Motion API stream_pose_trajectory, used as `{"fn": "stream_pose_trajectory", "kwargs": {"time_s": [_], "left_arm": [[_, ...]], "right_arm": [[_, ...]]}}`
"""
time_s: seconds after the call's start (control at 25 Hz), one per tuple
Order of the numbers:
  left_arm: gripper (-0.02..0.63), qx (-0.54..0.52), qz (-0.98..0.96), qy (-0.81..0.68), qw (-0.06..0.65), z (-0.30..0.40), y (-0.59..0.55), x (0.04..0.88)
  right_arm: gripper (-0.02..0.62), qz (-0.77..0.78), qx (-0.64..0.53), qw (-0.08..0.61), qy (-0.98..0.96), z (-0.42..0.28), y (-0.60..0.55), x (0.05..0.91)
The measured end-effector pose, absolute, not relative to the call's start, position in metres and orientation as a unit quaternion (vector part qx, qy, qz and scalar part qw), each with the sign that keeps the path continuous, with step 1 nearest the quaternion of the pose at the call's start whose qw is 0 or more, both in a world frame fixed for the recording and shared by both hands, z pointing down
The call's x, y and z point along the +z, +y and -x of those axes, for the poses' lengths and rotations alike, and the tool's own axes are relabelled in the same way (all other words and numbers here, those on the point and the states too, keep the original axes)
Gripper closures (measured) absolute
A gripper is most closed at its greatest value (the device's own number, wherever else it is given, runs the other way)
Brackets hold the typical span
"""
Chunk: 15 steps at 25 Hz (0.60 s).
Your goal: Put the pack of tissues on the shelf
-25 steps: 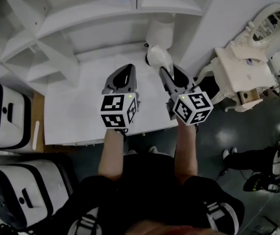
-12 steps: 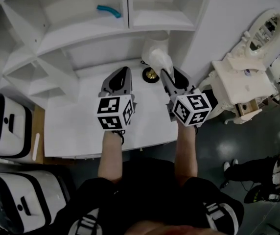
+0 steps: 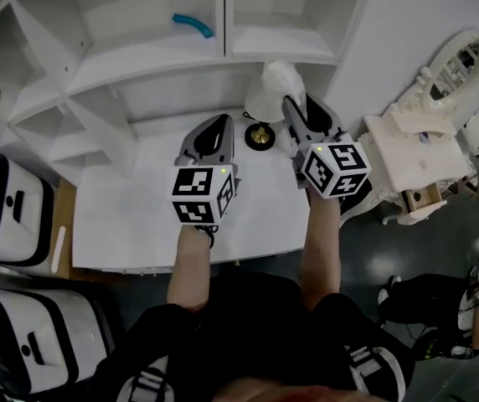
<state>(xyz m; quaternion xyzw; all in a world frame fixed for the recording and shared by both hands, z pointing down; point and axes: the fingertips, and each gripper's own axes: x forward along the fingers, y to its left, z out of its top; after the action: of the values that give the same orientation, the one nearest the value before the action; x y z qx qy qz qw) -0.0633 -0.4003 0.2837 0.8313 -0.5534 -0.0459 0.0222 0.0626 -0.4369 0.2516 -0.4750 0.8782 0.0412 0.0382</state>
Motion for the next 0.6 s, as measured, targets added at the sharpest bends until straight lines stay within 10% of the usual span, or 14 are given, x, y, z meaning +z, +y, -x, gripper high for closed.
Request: {"fn": "stream_pose_trajectory", "kwargs": {"time_s": [0.6], "left_arm": [[0.595,-0.053,-0.827,-0.56,0.001,0.064,-0.396,0.267]], "right_arm": [[0.451,0.48,0.126,-0.021,0.868,-0.063,-0.49,0.194]]}}
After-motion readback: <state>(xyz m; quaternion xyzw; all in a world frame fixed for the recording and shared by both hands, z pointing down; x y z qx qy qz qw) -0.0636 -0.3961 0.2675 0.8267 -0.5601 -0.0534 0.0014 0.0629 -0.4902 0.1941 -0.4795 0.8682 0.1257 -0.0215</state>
